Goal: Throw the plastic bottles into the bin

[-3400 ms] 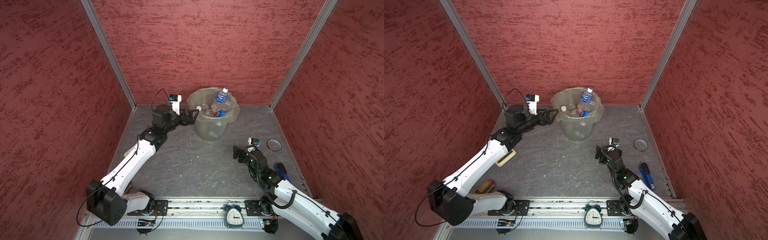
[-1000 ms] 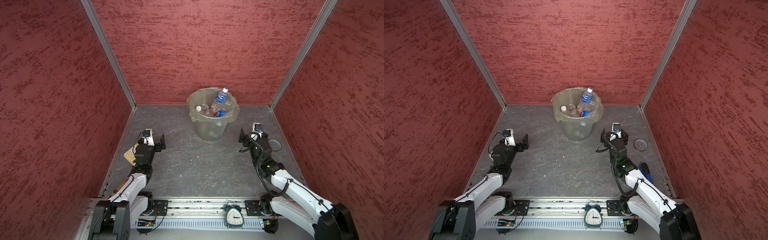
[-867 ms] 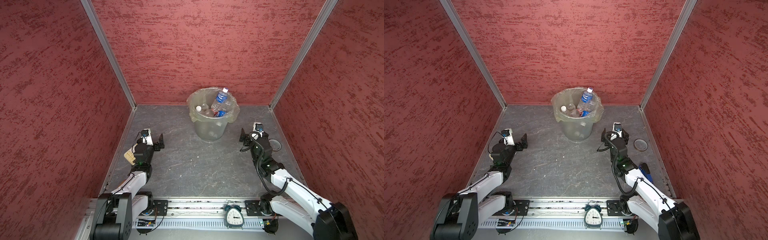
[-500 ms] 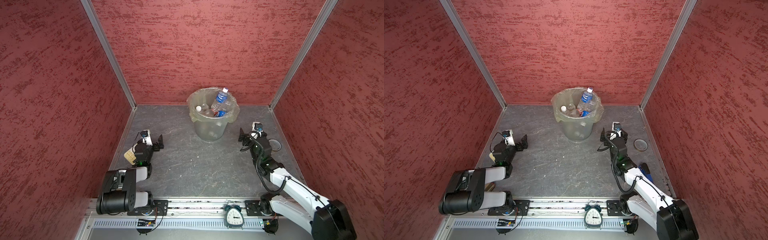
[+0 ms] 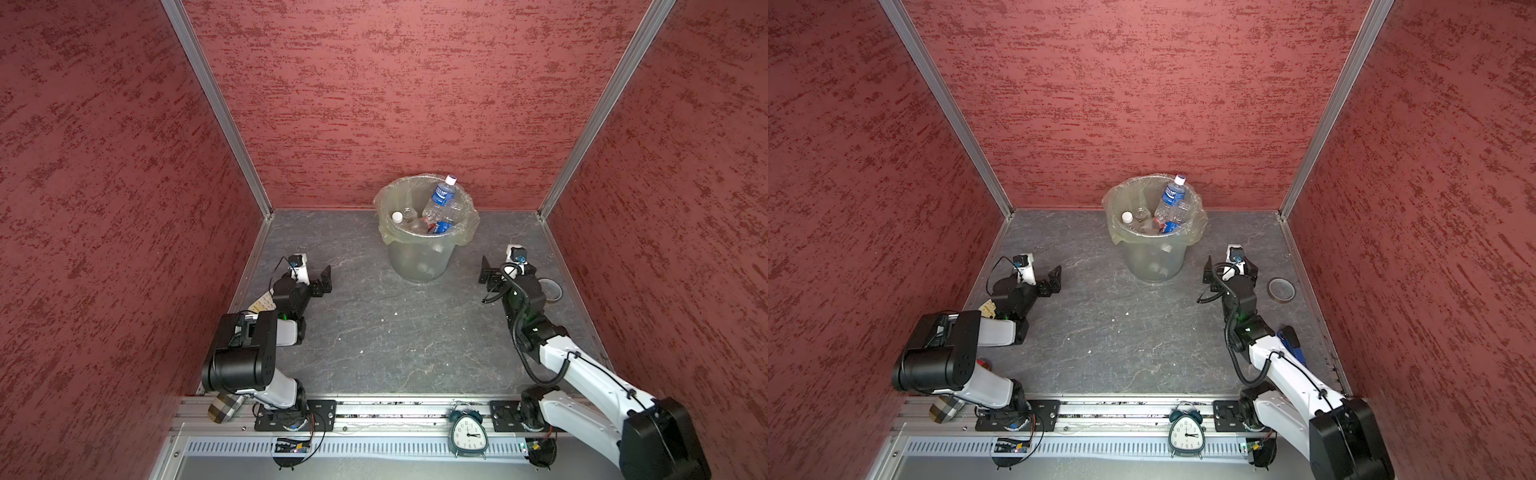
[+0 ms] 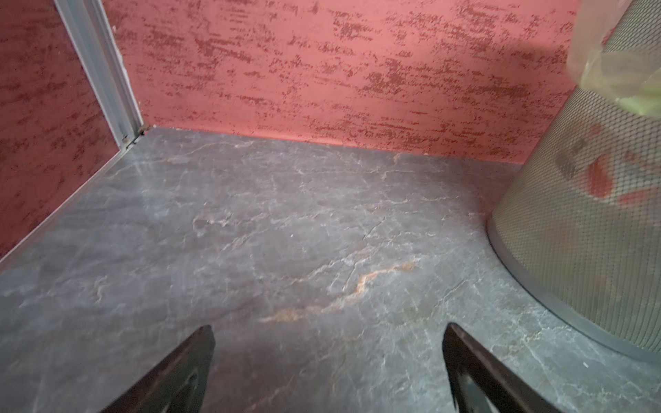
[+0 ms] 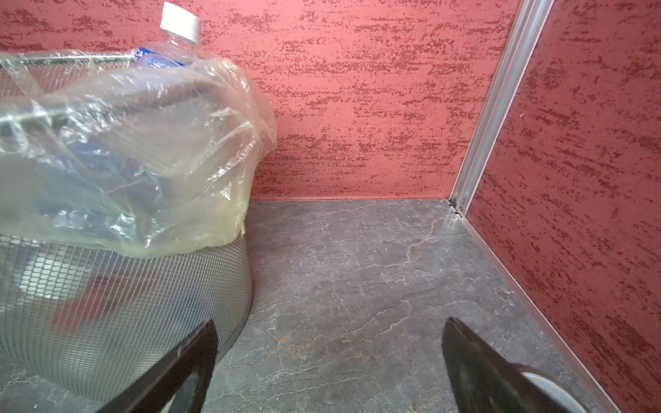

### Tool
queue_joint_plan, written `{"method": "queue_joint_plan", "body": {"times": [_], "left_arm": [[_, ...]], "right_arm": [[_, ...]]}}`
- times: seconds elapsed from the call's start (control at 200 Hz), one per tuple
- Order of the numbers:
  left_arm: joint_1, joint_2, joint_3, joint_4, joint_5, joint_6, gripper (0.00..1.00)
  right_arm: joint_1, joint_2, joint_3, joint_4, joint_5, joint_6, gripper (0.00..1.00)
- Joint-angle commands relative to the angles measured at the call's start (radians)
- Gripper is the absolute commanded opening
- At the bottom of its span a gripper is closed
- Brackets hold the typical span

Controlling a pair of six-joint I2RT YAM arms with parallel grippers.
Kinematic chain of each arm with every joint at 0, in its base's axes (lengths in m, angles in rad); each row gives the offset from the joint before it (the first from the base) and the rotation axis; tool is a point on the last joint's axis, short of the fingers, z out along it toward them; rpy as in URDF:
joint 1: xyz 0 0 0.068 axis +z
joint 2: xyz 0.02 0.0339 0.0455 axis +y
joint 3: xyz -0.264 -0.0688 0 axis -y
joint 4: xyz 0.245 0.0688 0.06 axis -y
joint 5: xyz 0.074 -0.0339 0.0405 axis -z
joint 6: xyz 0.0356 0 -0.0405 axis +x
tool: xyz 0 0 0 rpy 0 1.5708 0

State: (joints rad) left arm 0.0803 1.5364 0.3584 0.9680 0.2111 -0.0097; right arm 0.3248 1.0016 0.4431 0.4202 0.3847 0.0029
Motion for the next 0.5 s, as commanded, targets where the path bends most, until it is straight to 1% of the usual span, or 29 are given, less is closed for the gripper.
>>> {"method": "queue_joint_plan", "body": {"times": [0.0, 0.105, 0.18, 0.24, 0.366, 0.496], "left_arm": [[-0.016, -0.006, 0.016, -0.075, -0.017, 0.034, 0.99], [-0.017, -0.005, 0.017, -0.074, -0.017, 0.033, 0.99], [-0.015, -0.003, 0.017, -0.072, -0.017, 0.033, 0.99], [-0.015, -0.003, 0.017, -0.071, -0.017, 0.032, 1.0], [-0.015, -0.004, 0.017, -0.071, -0.017, 0.032, 0.99], [-0.015, -0.003, 0.017, -0.072, -0.017, 0.033, 0.99]], "right_arm": [[-0.035, 0.015, -0.01, 0.062, -0.022, -0.029, 0.98], [-0.089, 0.038, -0.02, 0.083, -0.056, -0.016, 0.98], [-0.135, 0.079, -0.029, 0.11, -0.097, 0.016, 0.98], [-0.151, 0.118, -0.03, 0.126, -0.124, 0.025, 0.98], [-0.165, 0.184, -0.03, 0.186, -0.108, 0.003, 0.98], [-0.204, 0.253, -0.015, 0.226, -0.123, -0.011, 0.98]]}}
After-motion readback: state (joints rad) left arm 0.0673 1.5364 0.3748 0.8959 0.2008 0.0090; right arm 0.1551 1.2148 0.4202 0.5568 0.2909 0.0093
